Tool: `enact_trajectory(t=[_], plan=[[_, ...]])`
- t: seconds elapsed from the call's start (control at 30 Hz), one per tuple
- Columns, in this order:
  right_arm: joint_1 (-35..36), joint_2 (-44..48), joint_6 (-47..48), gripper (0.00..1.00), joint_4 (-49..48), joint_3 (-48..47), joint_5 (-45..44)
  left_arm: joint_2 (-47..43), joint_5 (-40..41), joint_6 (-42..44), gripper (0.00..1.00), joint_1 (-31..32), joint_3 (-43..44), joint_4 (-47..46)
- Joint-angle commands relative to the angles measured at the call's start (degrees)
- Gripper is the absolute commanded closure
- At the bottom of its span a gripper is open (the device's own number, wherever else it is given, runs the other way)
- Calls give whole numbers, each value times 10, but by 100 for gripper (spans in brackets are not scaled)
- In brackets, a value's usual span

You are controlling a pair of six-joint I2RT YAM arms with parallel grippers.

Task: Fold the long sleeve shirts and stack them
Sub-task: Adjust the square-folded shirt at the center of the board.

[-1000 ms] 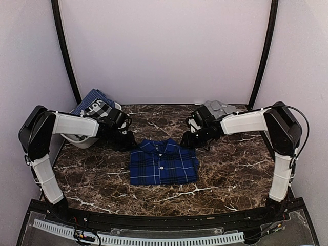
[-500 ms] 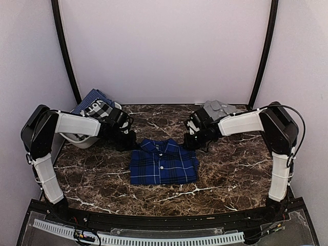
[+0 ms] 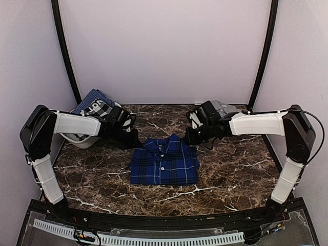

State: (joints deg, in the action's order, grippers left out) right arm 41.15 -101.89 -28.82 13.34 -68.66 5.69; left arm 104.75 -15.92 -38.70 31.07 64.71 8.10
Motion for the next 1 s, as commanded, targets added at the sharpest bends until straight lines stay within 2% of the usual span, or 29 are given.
enact_trajectory(t=[0.0, 0.2, 0.4, 0.43, 0.47, 0.5, 0.53, 0.6, 0.73, 0.97], plan=[[6, 40, -13, 100, -3, 30, -24, -36, -18, 19, 100, 12, 25, -18], [6, 68, -22, 100, 1, 64, -52, -10, -22, 25, 100, 18, 56, -17], [-1, 46, -26, 100, -19, 93, -55, 39, -3, 30, 99, 18, 84, 4], [-4, 37, -27, 100, -20, 96, -55, 44, 2, 31, 96, 18, 93, 11], [-6, 28, -28, 100, -20, 97, -55, 53, 13, 31, 83, 18, 99, 25], [-8, 21, -30, 100, -19, 98, -55, 56, 18, 32, 76, 16, 100, 29], [-10, 17, -31, 99, -17, 99, -55, 56, 25, 34, 63, 15, 99, 37], [-10, 21, -36, 95, -18, 109, -55, 49, 40, 37, 51, 10, 94, 49], [-10, 38, -42, 88, -19, 128, -72, 10, 60, 32, 44, -6, 60, 46], [-13, 42, -49, 90, -42, 151, -60, -45, 50, 21, 41, -13, -6, 25]])
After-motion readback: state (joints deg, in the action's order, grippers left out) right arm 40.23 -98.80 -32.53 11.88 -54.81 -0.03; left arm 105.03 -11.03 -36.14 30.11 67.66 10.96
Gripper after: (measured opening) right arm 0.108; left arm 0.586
